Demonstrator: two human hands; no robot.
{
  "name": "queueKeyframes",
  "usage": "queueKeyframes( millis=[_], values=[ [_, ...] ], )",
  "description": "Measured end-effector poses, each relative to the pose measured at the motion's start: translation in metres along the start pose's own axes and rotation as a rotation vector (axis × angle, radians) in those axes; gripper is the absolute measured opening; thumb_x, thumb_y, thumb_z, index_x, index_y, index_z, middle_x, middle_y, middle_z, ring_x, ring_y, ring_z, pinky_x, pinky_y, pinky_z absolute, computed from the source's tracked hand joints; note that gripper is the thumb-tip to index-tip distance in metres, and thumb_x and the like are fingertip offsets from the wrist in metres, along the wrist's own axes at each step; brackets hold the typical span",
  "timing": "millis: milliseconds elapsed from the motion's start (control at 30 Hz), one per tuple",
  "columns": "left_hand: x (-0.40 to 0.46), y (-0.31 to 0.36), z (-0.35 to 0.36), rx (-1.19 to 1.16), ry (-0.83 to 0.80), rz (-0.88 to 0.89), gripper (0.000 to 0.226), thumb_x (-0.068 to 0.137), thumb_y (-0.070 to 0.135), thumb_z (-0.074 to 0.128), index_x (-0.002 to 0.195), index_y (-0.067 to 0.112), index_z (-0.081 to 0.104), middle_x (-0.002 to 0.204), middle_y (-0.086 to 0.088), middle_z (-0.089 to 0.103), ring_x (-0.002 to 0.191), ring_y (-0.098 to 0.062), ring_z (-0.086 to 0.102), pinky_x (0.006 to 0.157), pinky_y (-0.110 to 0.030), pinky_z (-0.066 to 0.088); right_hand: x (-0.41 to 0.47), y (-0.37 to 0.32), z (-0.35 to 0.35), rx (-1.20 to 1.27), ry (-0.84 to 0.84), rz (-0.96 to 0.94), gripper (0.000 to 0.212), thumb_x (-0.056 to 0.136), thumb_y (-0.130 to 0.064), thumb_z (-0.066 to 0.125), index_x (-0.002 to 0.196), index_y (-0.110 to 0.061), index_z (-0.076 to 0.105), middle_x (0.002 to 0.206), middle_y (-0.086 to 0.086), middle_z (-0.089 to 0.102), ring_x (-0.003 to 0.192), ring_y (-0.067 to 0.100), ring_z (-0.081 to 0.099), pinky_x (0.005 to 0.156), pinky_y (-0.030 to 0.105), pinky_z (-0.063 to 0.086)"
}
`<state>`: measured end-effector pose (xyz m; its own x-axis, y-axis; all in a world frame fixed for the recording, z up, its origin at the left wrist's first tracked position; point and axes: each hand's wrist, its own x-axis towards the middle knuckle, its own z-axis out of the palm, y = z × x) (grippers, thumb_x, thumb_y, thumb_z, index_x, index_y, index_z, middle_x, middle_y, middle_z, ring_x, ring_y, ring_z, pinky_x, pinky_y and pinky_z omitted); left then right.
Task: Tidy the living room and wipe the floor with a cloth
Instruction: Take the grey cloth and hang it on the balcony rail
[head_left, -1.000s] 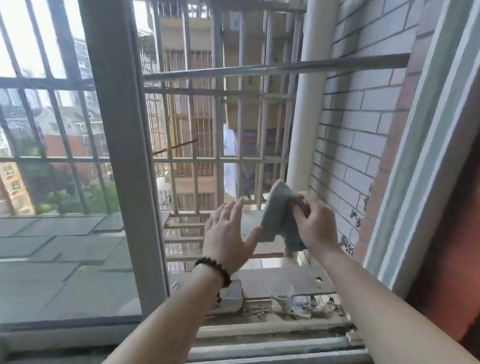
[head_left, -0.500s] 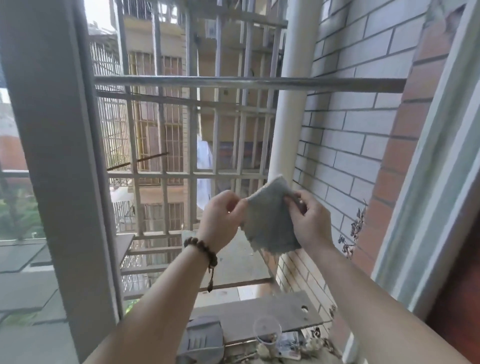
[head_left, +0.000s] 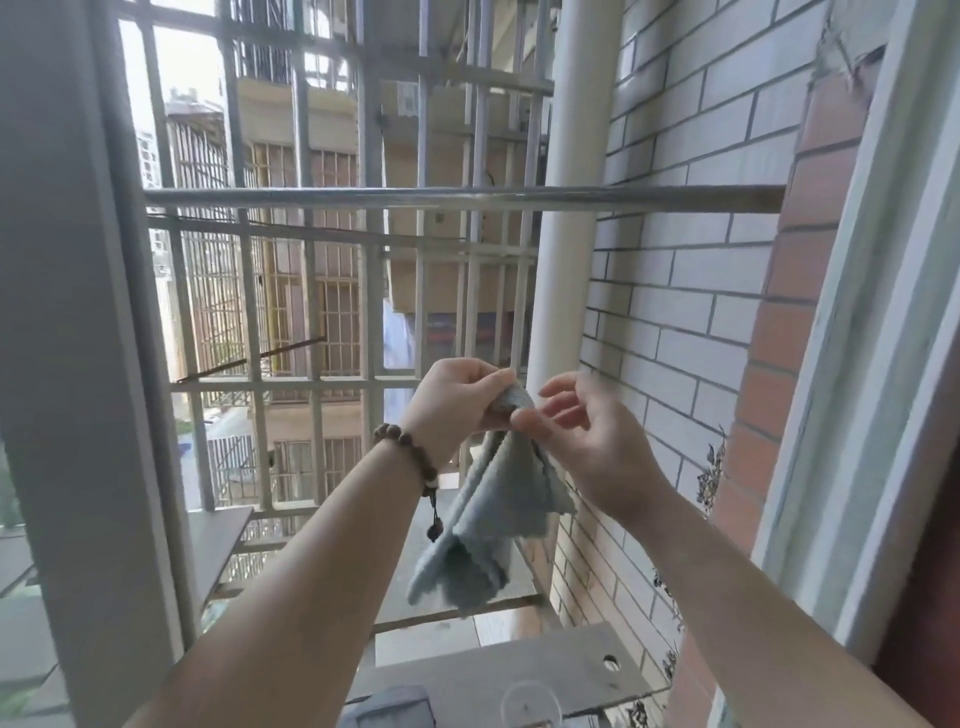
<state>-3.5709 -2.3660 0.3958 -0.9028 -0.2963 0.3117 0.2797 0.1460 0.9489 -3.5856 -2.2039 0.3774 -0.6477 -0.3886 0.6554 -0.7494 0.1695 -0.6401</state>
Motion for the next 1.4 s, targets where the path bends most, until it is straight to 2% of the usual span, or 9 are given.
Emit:
queueKeyframes(
  millis=[167,300,433,533,767,1033,1133,1267,1400],
  values=[
    [0.001,0.001,-0.002,-0.068,-0.010,-0.016,0.027,0.092,0.015,0.062,0.096,-0.011,0.062,0.080,-0.016,0.070,0.075,-0.027,0.072,0.080,-0.042,0.058,0.010,0.009,0.006,-0.086,0.089,-0.030,0.004,0.087,-0.015,0.067,0.087,-0.019,0.069,0.075,-0.007,0.069,0.071,0.004,0.065,0.066,0.022,0.053],
    [0.000,0.005,-0.001,-0.104,-0.038,-0.020,0.021,0.093,0.014,0.059,0.093,-0.006,0.062,0.083,-0.015,0.067,0.072,-0.019,0.070,0.070,-0.030,0.058,0.015,0.010,0.005,-0.038,0.061,-0.026,0.005,0.088,-0.018,0.066,0.087,-0.014,0.069,0.076,-0.003,0.069,0.073,0.011,0.066,0.072,0.032,0.057],
    [0.004,0.009,0.002,-0.165,-0.010,-0.042,0.021,0.094,0.014,0.059,0.090,-0.006,0.063,0.079,-0.015,0.066,0.066,-0.020,0.070,0.062,-0.027,0.056,0.017,0.001,0.008,-0.141,-0.006,-0.107,0.028,0.078,-0.031,0.074,0.098,-0.012,0.066,0.087,-0.005,0.065,0.076,0.005,0.063,0.068,0.017,0.053],
    [0.009,0.010,0.004,-0.177,-0.029,-0.012,0.023,0.094,0.015,0.058,0.093,-0.008,0.063,0.084,-0.017,0.067,0.074,-0.022,0.070,0.074,-0.033,0.058,0.024,0.001,0.006,-0.108,0.098,-0.112,0.007,0.086,-0.013,0.068,0.092,-0.013,0.073,0.078,-0.008,0.068,0.071,0.001,0.064,0.063,0.013,0.050],
    [0.015,0.013,0.012,0.046,-0.289,0.104,0.052,0.065,0.040,0.083,0.107,0.016,0.065,0.110,-0.011,0.066,0.103,-0.028,0.065,0.089,-0.048,0.055,0.052,-0.007,-0.012,0.293,0.095,0.201,0.011,0.087,-0.012,0.066,0.092,-0.014,0.075,0.084,0.006,0.074,0.081,0.022,0.070,0.067,0.029,0.055],
    [0.029,0.023,-0.007,0.284,-0.296,0.156,0.033,0.068,0.031,0.080,0.098,0.019,0.070,0.091,-0.004,0.074,0.091,-0.025,0.070,0.086,-0.048,0.056,0.073,-0.003,-0.060,0.372,0.124,0.250,0.023,0.096,-0.008,0.050,0.079,-0.020,0.060,0.073,0.000,0.058,0.064,0.011,0.053,0.052,0.024,0.048],
    [0.034,0.024,-0.016,0.473,-0.309,0.168,0.005,0.082,0.021,0.074,0.085,0.018,0.072,0.084,0.002,0.073,0.078,-0.009,0.070,0.077,-0.029,0.058,0.080,0.001,-0.076,0.171,0.180,0.195,0.023,0.096,-0.012,0.053,0.077,-0.022,0.061,0.071,0.000,0.058,0.058,0.005,0.051,0.048,0.016,0.042],
    [0.040,0.027,-0.032,0.658,-0.205,0.191,0.007,0.084,0.021,0.072,0.078,0.020,0.071,0.074,0.005,0.067,0.055,0.005,0.058,0.053,-0.008,0.045,0.086,-0.005,-0.098,-0.237,0.284,-0.005,0.016,0.094,-0.013,0.057,0.080,-0.021,0.061,0.061,-0.010,0.052,0.043,-0.006,0.045,0.044,0.006,0.031],
    [0.051,0.034,-0.051,0.585,0.003,0.254,0.003,0.084,0.019,0.071,0.081,0.019,0.072,0.070,0.003,0.064,0.049,0.005,0.052,0.048,-0.007,0.040,0.088,-0.012,-0.115,-0.681,0.191,-0.179,0.007,0.090,-0.021,0.063,0.084,-0.018,0.065,0.064,-0.007,0.058,0.065,0.010,0.055,0.057,0.023,0.036]
  ],
)
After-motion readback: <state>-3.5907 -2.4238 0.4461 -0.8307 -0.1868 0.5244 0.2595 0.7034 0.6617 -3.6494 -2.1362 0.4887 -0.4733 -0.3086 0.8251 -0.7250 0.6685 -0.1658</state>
